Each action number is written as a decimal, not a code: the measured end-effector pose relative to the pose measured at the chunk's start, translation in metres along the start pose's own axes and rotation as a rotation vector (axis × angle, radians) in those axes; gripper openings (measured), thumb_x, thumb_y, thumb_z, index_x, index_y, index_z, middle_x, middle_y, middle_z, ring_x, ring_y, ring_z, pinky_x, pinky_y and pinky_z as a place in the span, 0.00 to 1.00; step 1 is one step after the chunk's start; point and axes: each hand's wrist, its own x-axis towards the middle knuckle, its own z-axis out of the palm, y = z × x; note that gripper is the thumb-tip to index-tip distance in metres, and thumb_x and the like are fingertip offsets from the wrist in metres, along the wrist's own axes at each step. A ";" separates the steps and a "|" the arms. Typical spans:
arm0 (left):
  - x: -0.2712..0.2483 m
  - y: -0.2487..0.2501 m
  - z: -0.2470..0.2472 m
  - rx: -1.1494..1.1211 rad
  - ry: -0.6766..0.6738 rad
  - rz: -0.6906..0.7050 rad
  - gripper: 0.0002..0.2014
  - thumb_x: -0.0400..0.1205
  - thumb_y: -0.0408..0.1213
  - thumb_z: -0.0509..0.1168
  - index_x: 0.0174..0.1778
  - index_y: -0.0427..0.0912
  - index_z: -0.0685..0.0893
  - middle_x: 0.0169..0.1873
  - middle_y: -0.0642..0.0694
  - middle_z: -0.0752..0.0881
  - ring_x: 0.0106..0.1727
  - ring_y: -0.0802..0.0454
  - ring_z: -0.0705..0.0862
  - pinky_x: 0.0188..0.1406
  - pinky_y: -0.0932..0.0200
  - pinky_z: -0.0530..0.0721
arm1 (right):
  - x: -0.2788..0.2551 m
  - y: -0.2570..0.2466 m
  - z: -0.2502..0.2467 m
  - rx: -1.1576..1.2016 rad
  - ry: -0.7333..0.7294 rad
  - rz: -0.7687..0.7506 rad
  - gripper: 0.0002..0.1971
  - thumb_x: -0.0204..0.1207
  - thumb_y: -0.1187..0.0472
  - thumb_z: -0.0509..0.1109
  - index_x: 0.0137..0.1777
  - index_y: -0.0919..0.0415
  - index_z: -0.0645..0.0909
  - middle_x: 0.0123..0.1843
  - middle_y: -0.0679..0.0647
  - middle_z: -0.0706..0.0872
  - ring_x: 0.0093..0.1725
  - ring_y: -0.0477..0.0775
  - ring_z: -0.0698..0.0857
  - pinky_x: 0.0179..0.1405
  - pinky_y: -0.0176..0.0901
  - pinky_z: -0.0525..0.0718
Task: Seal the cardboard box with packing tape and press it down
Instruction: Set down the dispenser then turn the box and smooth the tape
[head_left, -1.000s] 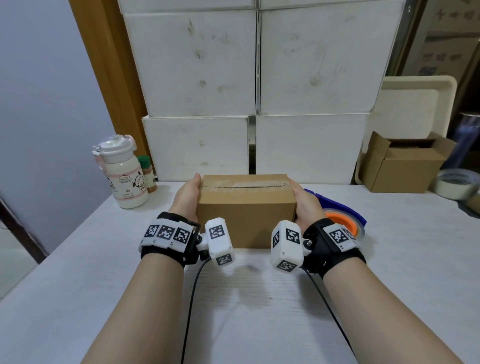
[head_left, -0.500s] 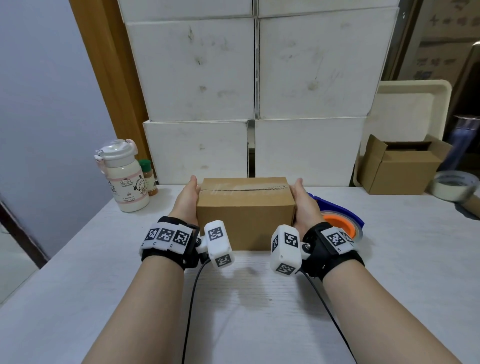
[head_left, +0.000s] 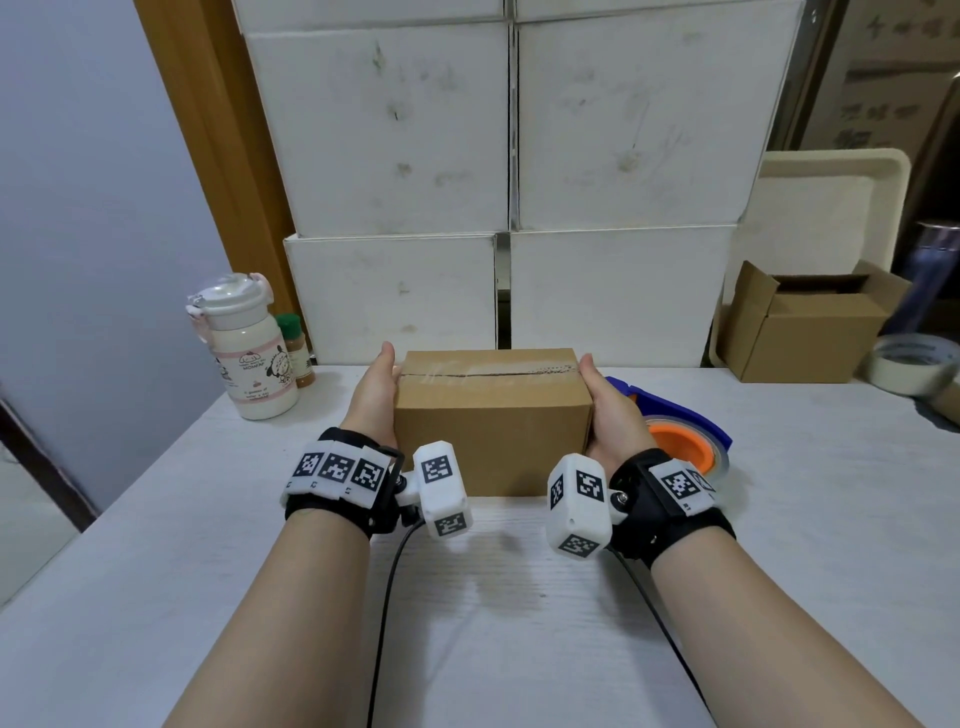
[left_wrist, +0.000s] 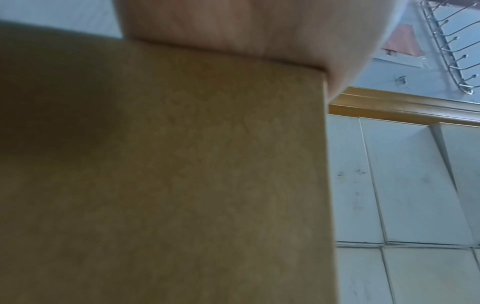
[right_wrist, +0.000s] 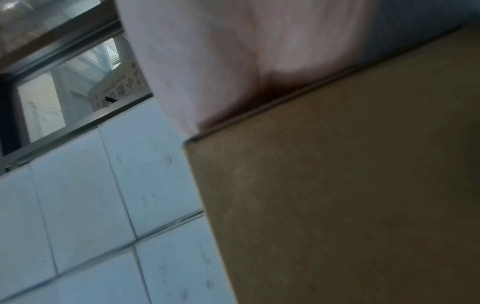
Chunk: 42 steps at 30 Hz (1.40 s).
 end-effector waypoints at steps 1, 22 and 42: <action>0.001 0.000 0.000 -0.001 0.001 0.000 0.31 0.82 0.64 0.50 0.58 0.43 0.85 0.60 0.37 0.87 0.63 0.38 0.85 0.70 0.42 0.77 | -0.001 -0.001 -0.001 0.000 -0.011 0.001 0.23 0.81 0.43 0.61 0.64 0.61 0.83 0.59 0.60 0.88 0.58 0.61 0.87 0.45 0.53 0.90; -0.010 0.035 0.041 1.193 0.078 0.164 0.35 0.84 0.62 0.48 0.78 0.39 0.70 0.76 0.40 0.73 0.76 0.42 0.71 0.75 0.52 0.66 | -0.005 -0.054 0.049 -1.153 0.065 -0.110 0.46 0.71 0.32 0.66 0.79 0.65 0.63 0.78 0.59 0.72 0.73 0.59 0.74 0.56 0.42 0.71; -0.005 0.023 0.030 1.112 0.100 0.279 0.32 0.79 0.61 0.61 0.74 0.44 0.74 0.70 0.46 0.79 0.70 0.46 0.77 0.63 0.57 0.72 | 0.002 -0.040 0.046 -1.184 0.103 -0.195 0.32 0.78 0.39 0.60 0.74 0.61 0.71 0.73 0.58 0.77 0.70 0.60 0.77 0.62 0.48 0.74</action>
